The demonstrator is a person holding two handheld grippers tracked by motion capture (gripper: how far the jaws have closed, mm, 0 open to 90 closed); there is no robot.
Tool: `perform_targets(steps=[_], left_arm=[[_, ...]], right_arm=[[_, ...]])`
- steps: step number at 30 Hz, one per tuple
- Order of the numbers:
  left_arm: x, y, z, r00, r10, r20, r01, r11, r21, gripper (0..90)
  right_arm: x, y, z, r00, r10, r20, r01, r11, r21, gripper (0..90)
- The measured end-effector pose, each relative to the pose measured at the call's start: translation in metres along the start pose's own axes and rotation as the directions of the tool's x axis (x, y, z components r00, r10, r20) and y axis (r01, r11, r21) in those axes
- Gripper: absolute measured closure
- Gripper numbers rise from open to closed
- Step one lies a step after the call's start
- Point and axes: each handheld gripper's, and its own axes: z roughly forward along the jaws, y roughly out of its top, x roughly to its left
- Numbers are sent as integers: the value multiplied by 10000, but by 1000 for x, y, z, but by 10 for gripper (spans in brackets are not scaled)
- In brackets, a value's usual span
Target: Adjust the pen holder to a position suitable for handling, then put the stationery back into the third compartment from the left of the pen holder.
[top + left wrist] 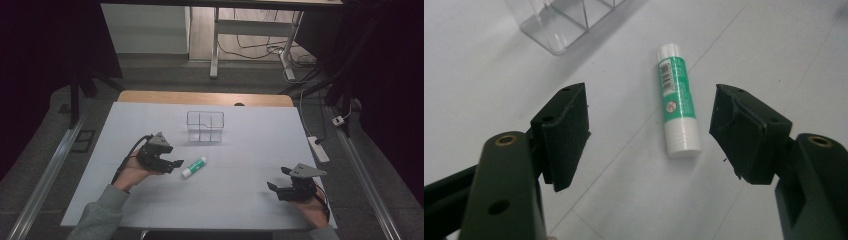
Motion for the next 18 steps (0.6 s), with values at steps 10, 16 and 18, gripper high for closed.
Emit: perform_targets(steps=[10, 16, 18], left_arm=[[-4, 2, 4, 10000, 38, 57, -39, 9996, 281, 313], [-7, 4, 7, 9999, 140, 87, -143, 9990, 422, 312], [-9, 5, 8, 9997, 201, 116, -207, 9984, 519, 311]], right_arm=[[0, 0, 0, 10000, -61, 5, 61, 10000, 58, 191], [0, 0, 0, 10000, -91, 26, 90, 9999, 68, 191], [0, 0, 0, 10000, -80, 7, 80, 10000, 51, 191]])
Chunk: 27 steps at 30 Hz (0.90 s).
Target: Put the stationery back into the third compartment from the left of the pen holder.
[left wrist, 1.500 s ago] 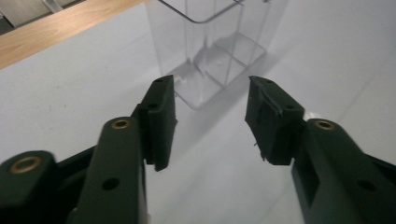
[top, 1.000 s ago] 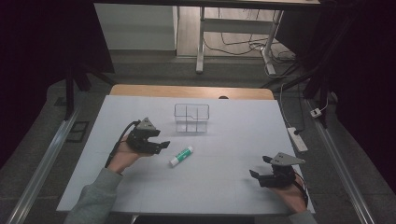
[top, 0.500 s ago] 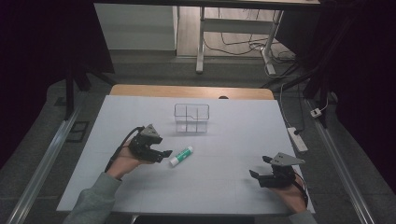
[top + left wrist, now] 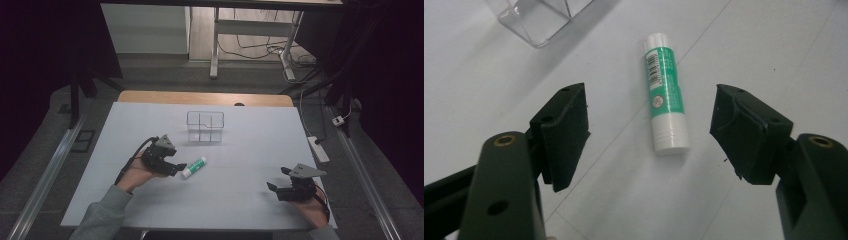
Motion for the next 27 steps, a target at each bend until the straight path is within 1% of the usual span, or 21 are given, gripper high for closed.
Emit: perform_targets(steps=[8, 13, 15, 20, 23, 27], left_arm=[[-8, 3, 10, 9995, 234, 224, -244, 9986, 461, 301], [-13, 5, 19, 9989, 332, 342, -355, 9968, 716, 297], [-15, 6, 22, 9984, 465, 317, -492, 9948, 890, 296], [-18, 7, 32, 9982, 523, 291, -554, 9913, 1195, 293], [-18, 6, 38, 9983, 583, 92, -590, 9872, 1482, 291], [-17, 6, 47, 9984, 558, -126, -528, 9839, 1706, 290]], right_arm=[[1, 0, 0, 10000, -29, 8, 29, 10000, 46, 191], [1, 0, 0, 10000, -31, -4, 31, 10000, 38, 191], [1, 0, 0, 10000, -41, 5, 40, 10000, 52, 191], [1, 0, 1, 10000, -43, -2, 43, 9999, 101, 191], [1, 0, 1, 10000, -39, -25, 39, 10000, 80, 191], [1, 0, 1, 10000, -57, -15, 57, 9999, 137, 191]])
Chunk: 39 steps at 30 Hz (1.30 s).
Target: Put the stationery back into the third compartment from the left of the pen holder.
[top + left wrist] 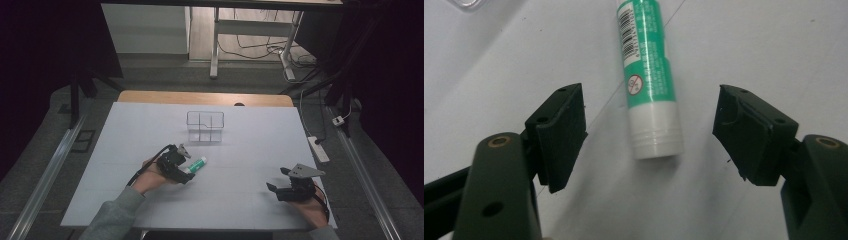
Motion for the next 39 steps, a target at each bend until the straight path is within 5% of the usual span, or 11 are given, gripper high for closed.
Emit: perform_targets(steps=[14, 28, 39], left_arm=[[-1, 2, 11, 9997, 252, 42, -254, 9990, 372, 374], [2, 4, 15, 9997, 20, 258, -35, 9982, 598, 637], [3, 4, 14, 9995, 176, 269, -192, 9981, 582, 647]], right_arm=[[0, 0, 0, 10000, -32, 53, 32, 10000, 38, 191], [0, 0, 0, 10000, -61, 70, 61, 10000, 43, 191], [1, 0, 0, 9999, -85, 68, 85, 10000, -33, 191]])
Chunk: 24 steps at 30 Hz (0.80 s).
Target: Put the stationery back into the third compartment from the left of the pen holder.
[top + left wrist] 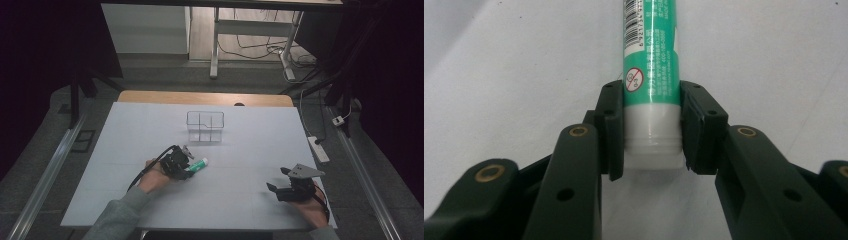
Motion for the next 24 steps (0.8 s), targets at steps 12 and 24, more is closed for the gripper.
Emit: perform_targets(steps=[12, 24], left_arm=[[8, -7, -20, 9995, -194, 230, 214, 9957, -896, 647], [9, -9, -43, 9978, -78, 662, 202, 9816, -1898, 646]], right_arm=[[0, 1, -2, 9999, -30, 110, 31, 10000, -54, 192], [1, 1, -2, 9999, -83, 95, 84, 9998, -170, 192]])
